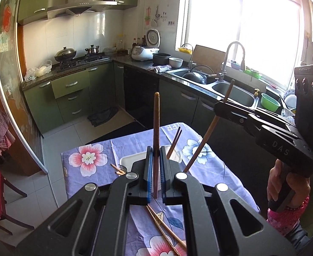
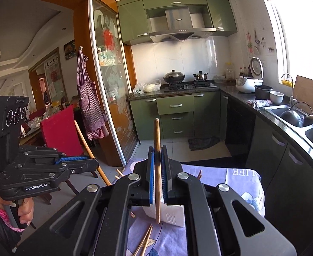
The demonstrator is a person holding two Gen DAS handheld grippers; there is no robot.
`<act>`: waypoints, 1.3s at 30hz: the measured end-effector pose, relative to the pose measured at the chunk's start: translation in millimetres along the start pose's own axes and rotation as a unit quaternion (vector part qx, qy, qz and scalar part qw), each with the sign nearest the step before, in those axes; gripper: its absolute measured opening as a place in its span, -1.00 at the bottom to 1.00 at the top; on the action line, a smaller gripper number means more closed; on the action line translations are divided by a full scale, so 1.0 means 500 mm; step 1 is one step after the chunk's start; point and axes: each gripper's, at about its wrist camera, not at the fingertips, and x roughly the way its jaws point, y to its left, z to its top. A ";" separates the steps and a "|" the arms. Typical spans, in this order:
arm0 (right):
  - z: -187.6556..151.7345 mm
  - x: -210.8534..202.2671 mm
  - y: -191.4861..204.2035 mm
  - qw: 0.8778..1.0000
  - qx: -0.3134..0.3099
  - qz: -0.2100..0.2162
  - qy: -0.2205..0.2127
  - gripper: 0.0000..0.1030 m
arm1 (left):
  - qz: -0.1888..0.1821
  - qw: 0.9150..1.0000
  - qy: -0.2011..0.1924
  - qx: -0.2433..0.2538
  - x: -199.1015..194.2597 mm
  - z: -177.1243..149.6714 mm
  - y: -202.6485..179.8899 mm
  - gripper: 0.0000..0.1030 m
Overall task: Organize utensils
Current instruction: 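Drop the chopstick into the white holder with the left gripper while the right drops its chopstick in, then grasp one of the last two chopsticks with the left gripper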
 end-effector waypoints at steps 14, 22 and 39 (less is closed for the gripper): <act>0.079 0.153 -0.065 0.999 0.015 -0.036 0.023 -0.87 | 0.038 0.999 0.010 -0.018 0.132 0.069 0.039 -0.88; -0.011 0.233 -0.076 0.997 0.018 -0.037 0.073 -0.86 | 0.039 0.996 0.078 -0.026 0.224 0.014 0.056 -0.87; -0.090 0.040 -0.050 0.999 0.004 -0.040 0.028 -0.36 | 0.038 0.994 0.098 -0.032 0.158 -0.074 0.030 -0.37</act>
